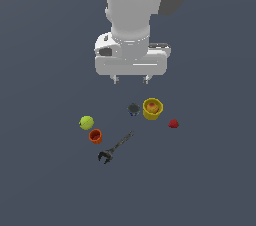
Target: Pick up a designated object from a clutter of objects.
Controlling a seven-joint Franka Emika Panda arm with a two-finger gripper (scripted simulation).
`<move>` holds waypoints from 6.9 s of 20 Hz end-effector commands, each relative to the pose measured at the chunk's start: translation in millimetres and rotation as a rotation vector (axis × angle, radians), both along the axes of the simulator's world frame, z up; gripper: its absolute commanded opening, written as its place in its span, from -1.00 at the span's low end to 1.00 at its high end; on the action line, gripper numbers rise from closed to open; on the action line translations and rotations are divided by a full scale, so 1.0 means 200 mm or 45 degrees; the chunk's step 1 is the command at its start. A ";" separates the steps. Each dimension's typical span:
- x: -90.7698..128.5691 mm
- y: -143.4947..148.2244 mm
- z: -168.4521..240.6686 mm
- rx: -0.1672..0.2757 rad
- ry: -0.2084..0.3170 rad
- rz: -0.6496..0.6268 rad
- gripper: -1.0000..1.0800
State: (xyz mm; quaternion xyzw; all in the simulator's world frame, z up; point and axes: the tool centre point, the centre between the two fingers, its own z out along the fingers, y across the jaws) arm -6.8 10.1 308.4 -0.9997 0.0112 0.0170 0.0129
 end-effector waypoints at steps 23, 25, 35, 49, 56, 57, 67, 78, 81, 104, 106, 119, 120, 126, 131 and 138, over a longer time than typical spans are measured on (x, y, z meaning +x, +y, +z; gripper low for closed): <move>0.06 -0.05 -0.01 -0.019 -0.013 -0.028 0.92; 0.09 -0.08 -0.05 -0.016 -0.013 -0.066 0.92; 0.29 -0.31 -0.41 -0.005 -0.016 -0.375 0.92; 0.41 -0.70 -0.99 -0.036 -0.026 -0.813 0.92; 0.42 -0.77 -1.10 -0.046 -0.029 -0.889 0.92; 0.42 -0.77 -1.10 -0.047 -0.029 -0.891 0.92; 0.41 -0.77 -1.22 -0.047 -0.028 -0.889 0.92; 0.42 -0.77 -1.35 -0.047 -0.029 -0.892 -1.00; 0.42 -0.77 -1.35 -0.047 -0.029 -0.892 -1.00; 0.31 -0.86 -0.98 -0.046 -0.030 -0.893 -1.00; 0.28 -0.88 -0.88 -0.045 -0.029 -0.893 -1.00; 0.08 -1.07 -0.13 -0.045 -0.029 -0.895 -1.00; 0.06 -1.08 -0.07 -0.045 -0.029 -0.895 -1.00; -0.02 -1.16 0.24 -0.046 -0.029 -0.895 -1.00; -0.06 -1.21 0.44 -0.047 -0.029 -0.894 -1.00; -0.08 -1.25 0.59 -0.047 -0.029 -0.894 -1.00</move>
